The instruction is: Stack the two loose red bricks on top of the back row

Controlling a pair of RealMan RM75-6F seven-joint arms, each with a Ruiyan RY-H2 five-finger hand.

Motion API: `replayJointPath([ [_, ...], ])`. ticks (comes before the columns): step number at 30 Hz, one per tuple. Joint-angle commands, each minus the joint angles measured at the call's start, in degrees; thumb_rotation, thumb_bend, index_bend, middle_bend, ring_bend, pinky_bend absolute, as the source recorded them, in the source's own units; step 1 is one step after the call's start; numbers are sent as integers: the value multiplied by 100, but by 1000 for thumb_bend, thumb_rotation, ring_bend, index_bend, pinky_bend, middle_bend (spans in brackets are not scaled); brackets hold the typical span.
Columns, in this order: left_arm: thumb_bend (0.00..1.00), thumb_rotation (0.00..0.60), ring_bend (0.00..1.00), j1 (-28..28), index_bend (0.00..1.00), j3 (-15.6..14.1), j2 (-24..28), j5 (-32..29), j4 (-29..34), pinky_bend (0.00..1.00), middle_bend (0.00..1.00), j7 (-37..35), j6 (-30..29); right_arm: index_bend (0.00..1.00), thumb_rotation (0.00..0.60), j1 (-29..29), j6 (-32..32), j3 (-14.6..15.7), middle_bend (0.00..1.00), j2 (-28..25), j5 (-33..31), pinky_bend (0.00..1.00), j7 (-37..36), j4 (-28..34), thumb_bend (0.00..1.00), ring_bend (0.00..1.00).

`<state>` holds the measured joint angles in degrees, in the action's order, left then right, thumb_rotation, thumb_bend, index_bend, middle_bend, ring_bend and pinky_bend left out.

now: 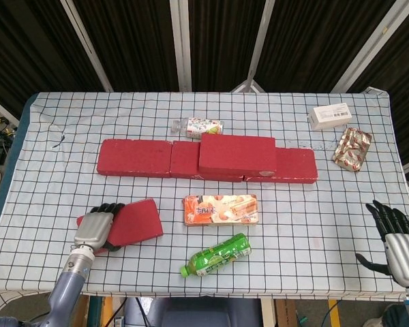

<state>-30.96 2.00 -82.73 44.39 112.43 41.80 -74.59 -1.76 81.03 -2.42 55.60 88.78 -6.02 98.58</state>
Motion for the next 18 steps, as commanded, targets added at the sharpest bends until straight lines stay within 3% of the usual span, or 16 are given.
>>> replayJointPath([
  [1, 26, 600, 165, 39, 326, 103, 108, 214, 66, 280, 291, -168, -123, 0, 600, -3, 14, 7, 0, 6, -12, 0, 8, -1, 217, 0],
  [6, 169, 600, 181, 8, 392, 432, 389, 351, 159, 286, 323, -475, -148, 0, 600, -22, -10, 14, 0, 13, -79, 0, 40, 10, 217, 0],
  [10, 238, 600, 181, -247, 396, 767, 789, 129, 211, 285, 328, -627, 351, 0, 600, -49, -49, 17, 0, 40, -137, 0, 126, 20, 217, 0],
  [15, 252, 600, 181, -1143, 400, 1552, 1884, -1029, 116, 285, 316, -1005, 2297, 0, 600, -128, -220, 12, 0, 119, -317, 0, 352, 36, 217, 0],
  [18, 263, 600, 172, -1854, 401, 1772, 2482, -1660, -226, 281, 304, -919, 3348, 0, 600, -184, -370, -8, 0, 171, -516, 0, 518, 37, 216, 0],
])
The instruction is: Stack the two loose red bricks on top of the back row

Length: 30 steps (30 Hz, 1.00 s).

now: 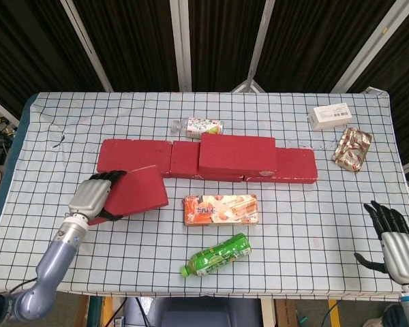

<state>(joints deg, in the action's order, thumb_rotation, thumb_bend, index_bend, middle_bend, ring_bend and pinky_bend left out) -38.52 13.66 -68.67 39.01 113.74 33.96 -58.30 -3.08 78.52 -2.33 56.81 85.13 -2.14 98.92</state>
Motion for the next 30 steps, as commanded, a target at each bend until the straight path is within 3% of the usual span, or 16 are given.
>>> replayJointPath([
  [1, 267, 600, 164, -1469, 399, 573, 1294, -1410, -532, 274, 300, 25, 2090, 0, 600, -78, -186, -28, 0, 74, -252, 0, 221, 5, 216, 0],
  [4, 275, 600, 153, -2363, 394, 211, 1627, -2069, -931, 242, 294, 531, 2577, 0, 600, -129, -314, -61, 0, 119, -481, 0, 404, 13, 217, 0],
  [8, 277, 600, 153, -3697, 386, -604, 1559, -3224, -1554, 223, 285, 1356, 2510, 0, 600, -212, -493, -161, 0, 211, -916, 0, 635, -29, 217, 0],
  [12, 277, 600, 153, -4084, 392, -748, 1375, -3601, -1986, 223, 282, 1201, 2668, 0, 600, -271, -567, -251, 0, 286, -1233, 0, 806, -54, 217, 0],
  [18, 277, 600, 153, -4072, 392, -893, 842, -3179, -2838, 223, 271, 697, 3103, 0, 600, -297, -585, -279, 0, 323, -1450, 0, 961, -44, 216, 0],
  [30, 275, 600, 153, -3350, 389, -460, -101, -1351, -3960, 213, 264, -779, 3419, 0, 600, -328, -568, -273, 0, 352, -1522, 0, 1028, -62, 217, 0],
])
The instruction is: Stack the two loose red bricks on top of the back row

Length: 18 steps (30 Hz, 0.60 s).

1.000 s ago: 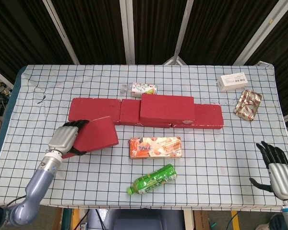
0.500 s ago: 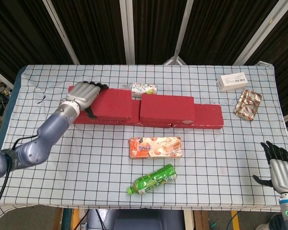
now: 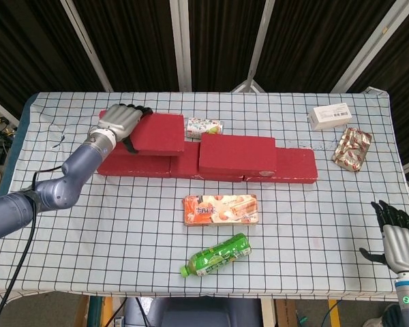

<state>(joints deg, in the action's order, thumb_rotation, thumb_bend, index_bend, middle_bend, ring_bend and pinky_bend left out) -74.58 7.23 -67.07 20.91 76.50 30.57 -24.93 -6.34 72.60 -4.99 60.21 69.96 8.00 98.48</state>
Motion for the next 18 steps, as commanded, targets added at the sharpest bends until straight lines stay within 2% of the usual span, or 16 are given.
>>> replayJointPath([
  [1, 274, 600, 153, 333, 388, 240, -301, 602, -285, 214, 263, -626, 166, 0, 600, 3, 71, -17, 0, 32, 13, 0, 19, -42, 217, 0],
  [9, 273, 600, 153, 509, 388, 251, -473, 1247, -577, 213, 263, -1201, 396, 0, 600, 52, 405, -42, 0, 212, 258, 0, -16, -242, 217, 0],
  [18, 273, 600, 153, 522, 387, 165, -693, 1668, -928, 213, 264, -1698, 485, 0, 600, 59, 405, -42, 0, 229, 193, 0, 39, -236, 217, 0],
])
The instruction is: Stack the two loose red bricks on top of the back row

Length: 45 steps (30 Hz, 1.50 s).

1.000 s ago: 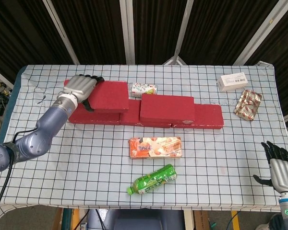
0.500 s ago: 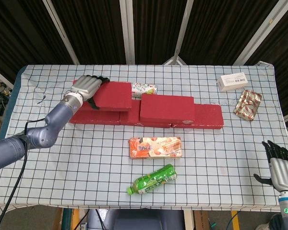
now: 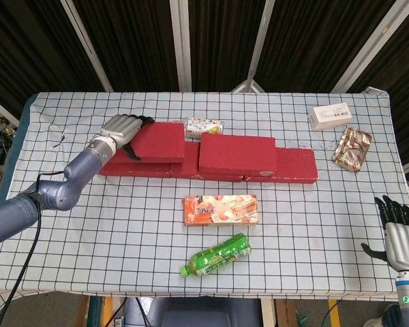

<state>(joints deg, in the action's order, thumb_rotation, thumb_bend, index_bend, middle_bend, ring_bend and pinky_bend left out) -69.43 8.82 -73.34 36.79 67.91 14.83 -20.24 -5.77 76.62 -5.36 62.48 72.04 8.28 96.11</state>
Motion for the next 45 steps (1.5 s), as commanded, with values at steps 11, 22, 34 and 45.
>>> replayJointPath([
  [11, 273, 600, 153, -10, 388, -29, -326, 599, -379, 213, 263, -611, 183, 0, 600, 42, 322, -14, 0, 115, 373, 0, -195, -239, 217, 0],
  [22, 273, 600, 153, -102, 388, -126, -604, 859, -691, 213, 263, -900, 261, 0, 600, 54, 416, -16, 0, 200, 518, 0, -301, -400, 217, 0],
  [34, 273, 600, 153, -202, 385, -230, -727, 929, -811, 213, 263, -1047, 263, 0, 600, 75, 409, -18, 0, 152, 503, 0, -313, -343, 217, 0],
  [45, 273, 600, 153, -298, 384, -345, -853, 849, -939, 213, 264, -1146, 232, 0, 600, 79, 375, -29, 0, 123, 457, 0, -309, -297, 217, 0],
])
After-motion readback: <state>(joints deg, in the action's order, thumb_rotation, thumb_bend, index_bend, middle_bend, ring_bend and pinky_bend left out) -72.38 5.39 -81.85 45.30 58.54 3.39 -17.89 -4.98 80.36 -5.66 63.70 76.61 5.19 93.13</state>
